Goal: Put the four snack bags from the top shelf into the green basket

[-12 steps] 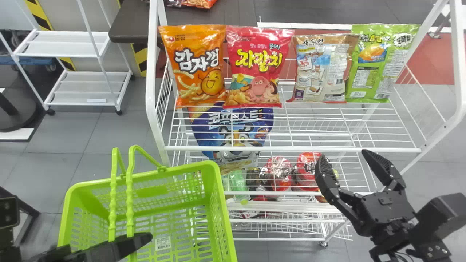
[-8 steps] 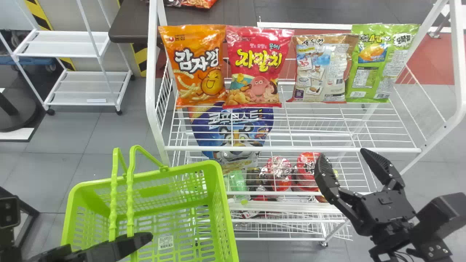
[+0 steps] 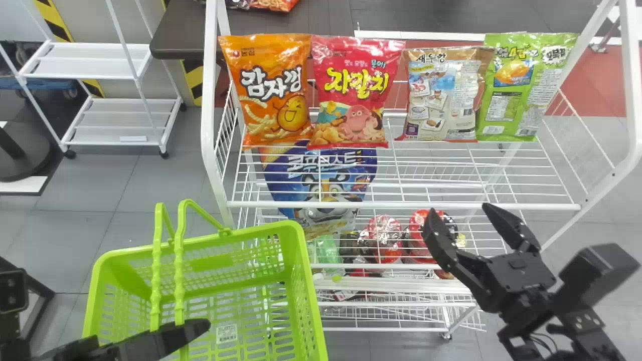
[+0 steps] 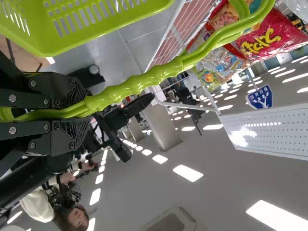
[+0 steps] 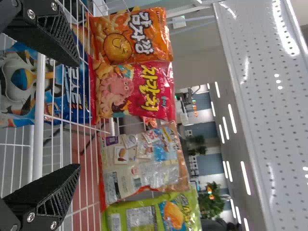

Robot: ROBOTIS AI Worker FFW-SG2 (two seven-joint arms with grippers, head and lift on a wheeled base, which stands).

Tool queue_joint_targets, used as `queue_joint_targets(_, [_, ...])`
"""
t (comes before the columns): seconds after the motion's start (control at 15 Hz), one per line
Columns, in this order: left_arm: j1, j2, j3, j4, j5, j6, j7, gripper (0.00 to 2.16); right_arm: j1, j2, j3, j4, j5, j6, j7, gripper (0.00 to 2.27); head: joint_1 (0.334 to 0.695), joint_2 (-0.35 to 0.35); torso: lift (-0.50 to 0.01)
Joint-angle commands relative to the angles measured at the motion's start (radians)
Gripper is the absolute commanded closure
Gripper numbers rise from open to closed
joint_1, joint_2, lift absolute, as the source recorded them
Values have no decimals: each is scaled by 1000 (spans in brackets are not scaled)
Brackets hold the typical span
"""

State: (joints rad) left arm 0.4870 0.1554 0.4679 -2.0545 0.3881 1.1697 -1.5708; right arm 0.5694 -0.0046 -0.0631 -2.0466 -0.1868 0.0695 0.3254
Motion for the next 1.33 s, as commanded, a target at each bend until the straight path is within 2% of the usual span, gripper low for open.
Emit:
queue_joint_targets(0.0, [2, 1, 0, 0, 0, -1, -10, 2148, -74, 5, 32, 25, -2, 53, 3, 53, 695, 0, 0])
queue_joint_targets(0.27, [4, 3, -6, 10, 0, -1, -10, 2148, -237, 5, 123, 106, -2, 132, 9, 53, 695, 66, 0])
queue_joint_targets(0.47, [7, 3, -11, 14, -2, -1, -10, 2148, -424, 5, 207, 258, -72, 160, 24, 63, 695, 147, 0])
queue_joint_targets(0.53, [8, 6, -11, 19, 0, -1, -10, 2148, -490, 5, 241, 315, -74, 160, 23, 70, 695, 147, 0])
queue_joint_targets(0.6, [10, 10, -11, 17, 0, -5, -10, 2148, -553, 5, 275, 368, -74, 160, 20, 73, 695, 188, 0])
queue_joint_targets(0.87, [15, 13, -12, 20, 0, -8, -10, 2148, -792, 5, 391, 602, -95, 160, -8, 70, 695, 269, 0])
queue_joint_targets(1.07, [16, 18, -12, 23, 0, -8, -10, 2148, -938, 5, 468, 758, -134, 148, -22, 70, 695, 300, 0])
queue_joint_targets(1.27, [15, 20, -14, 27, 0, -11, -10, 2148, -1059, 5, 526, 901, -123, 142, -31, 76, 695, 321, 0])
